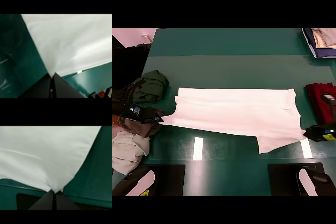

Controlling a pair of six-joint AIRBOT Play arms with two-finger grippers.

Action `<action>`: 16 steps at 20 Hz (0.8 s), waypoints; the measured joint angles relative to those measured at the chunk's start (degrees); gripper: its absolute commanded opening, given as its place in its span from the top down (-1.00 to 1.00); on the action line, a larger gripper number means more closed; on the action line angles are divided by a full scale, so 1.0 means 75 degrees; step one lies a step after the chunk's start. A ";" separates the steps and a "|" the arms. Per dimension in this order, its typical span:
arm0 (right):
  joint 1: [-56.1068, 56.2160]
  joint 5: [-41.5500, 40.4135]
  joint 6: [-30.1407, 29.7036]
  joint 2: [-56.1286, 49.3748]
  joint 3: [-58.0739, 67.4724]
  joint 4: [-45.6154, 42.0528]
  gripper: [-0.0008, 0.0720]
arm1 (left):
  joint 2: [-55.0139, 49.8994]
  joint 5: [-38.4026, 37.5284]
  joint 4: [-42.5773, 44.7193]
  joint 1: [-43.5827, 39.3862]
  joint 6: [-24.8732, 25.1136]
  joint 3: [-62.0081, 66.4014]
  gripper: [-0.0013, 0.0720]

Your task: Fold the shirts.

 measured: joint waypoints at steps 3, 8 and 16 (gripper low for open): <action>0.0000 -0.0236 0.0023 0.0047 0.0396 0.0280 0.92 | 0.0140 0.0291 -0.0169 0.0000 -0.0102 -0.0023 0.91; 0.0169 -0.1067 0.0047 -0.1230 0.1207 0.0632 0.92 | -0.0414 0.1603 -0.0568 0.0000 -0.0230 -0.0023 0.91; 0.0664 -0.2002 0.0373 -0.4016 0.2602 0.0723 0.92 | -0.2390 0.2955 -0.1676 -0.0073 0.0131 0.0889 0.91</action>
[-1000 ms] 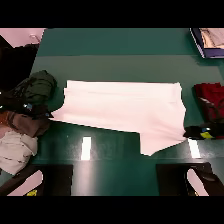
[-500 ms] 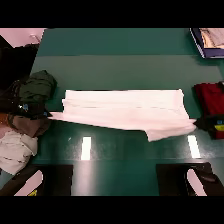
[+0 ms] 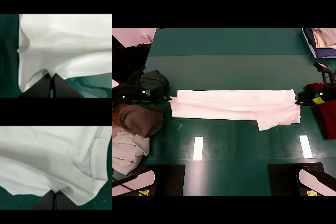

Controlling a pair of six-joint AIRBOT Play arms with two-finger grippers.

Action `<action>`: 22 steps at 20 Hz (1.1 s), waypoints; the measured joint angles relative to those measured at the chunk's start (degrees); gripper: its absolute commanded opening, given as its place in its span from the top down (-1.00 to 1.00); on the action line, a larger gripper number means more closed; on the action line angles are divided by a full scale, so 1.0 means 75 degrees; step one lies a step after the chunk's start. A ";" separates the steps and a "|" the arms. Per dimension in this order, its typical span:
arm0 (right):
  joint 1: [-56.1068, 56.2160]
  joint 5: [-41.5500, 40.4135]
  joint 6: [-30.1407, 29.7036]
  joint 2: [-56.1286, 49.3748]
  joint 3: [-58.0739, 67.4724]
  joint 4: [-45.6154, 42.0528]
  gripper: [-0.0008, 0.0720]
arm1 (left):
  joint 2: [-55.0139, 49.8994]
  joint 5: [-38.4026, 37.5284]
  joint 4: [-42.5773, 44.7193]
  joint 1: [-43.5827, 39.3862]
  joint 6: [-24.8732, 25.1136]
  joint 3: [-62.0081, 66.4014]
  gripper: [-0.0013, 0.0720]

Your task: Fold the shirts.

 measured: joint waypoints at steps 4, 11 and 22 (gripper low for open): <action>0.0058 -0.0329 0.0356 -0.1037 0.0624 0.0023 0.92 | -0.0941 0.0373 -0.0160 -0.0032 0.0099 0.0845 0.90; -0.0047 -0.1443 0.0796 -0.1988 0.1125 0.1137 -0.43 | -0.1693 0.1311 -0.0396 -0.0041 0.0105 0.1390 -0.51; -0.2148 0.0082 -0.0839 -0.2151 0.0734 0.2104 -0.93 | -0.1786 -0.1017 -0.0711 -0.0128 0.0073 0.1445 0.91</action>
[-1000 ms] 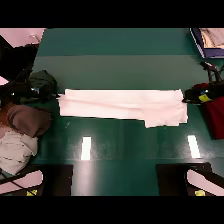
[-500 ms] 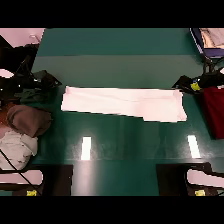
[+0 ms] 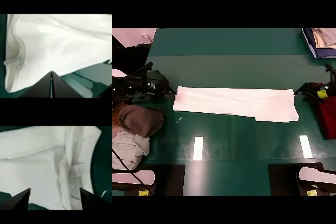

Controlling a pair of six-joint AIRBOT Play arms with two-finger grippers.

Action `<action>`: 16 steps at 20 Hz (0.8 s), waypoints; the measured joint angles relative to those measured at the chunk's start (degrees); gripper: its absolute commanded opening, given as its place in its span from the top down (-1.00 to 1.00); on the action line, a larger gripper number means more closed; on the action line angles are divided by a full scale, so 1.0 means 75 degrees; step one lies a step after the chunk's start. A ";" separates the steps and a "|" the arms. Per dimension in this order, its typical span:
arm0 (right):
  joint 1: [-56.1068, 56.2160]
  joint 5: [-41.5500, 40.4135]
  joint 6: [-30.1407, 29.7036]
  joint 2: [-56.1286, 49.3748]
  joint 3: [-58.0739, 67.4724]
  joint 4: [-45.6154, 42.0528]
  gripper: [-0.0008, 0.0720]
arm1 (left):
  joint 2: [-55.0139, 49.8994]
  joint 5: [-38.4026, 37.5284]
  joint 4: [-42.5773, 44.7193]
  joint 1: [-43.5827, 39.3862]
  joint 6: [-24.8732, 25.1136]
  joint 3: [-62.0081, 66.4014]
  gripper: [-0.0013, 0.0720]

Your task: Fold the shirts.

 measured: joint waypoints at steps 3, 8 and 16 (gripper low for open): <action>-0.0740 0.0198 -0.0595 -0.0405 -0.0277 0.0064 -0.93 | 0.0000 -0.0213 -0.0055 -0.0420 -0.0044 0.0000 0.91; -0.1233 0.0629 -0.1769 -0.1434 -0.0411 0.0673 -0.86 | 0.0000 0.0096 -0.0082 -0.1475 -0.0210 0.0000 0.91; -0.0583 0.0405 -0.2757 -0.2232 -0.0443 0.1883 -0.19 | 0.0000 0.0548 -0.0105 -0.2235 -0.0460 0.0000 0.91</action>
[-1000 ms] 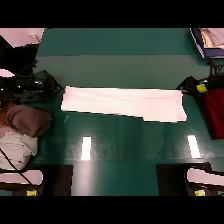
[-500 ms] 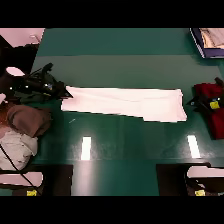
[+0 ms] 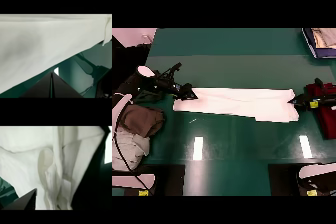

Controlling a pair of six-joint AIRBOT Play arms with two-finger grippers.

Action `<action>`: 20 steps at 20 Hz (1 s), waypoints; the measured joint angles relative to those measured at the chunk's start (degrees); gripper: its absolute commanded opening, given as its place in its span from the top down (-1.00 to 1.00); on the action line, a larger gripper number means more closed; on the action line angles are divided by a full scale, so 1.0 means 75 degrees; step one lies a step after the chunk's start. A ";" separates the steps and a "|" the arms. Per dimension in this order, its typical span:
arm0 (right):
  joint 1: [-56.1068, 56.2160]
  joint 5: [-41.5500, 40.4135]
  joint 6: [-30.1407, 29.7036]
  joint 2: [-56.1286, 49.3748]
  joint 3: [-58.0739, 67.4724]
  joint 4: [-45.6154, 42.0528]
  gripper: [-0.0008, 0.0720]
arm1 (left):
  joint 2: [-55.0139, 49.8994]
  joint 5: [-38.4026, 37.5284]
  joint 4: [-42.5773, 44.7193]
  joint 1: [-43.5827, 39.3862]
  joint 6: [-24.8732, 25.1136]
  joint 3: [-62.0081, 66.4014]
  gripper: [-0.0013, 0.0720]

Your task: Fold the shirts.

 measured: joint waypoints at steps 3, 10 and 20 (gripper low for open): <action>0.0268 -0.0152 -0.0131 -0.0073 0.0119 0.0026 0.83 | 0.0000 0.0038 0.0000 -0.0055 -0.0029 0.0000 0.91; 0.0641 0.0883 0.0038 -0.0055 0.1102 0.0297 0.93 | -0.0012 0.0877 0.0020 -0.0565 -0.0195 0.0006 0.91; 0.2856 0.1475 0.2049 0.1174 0.3363 0.0376 0.93 | -0.1845 0.1944 0.0178 -0.2562 -0.0379 0.2218 0.91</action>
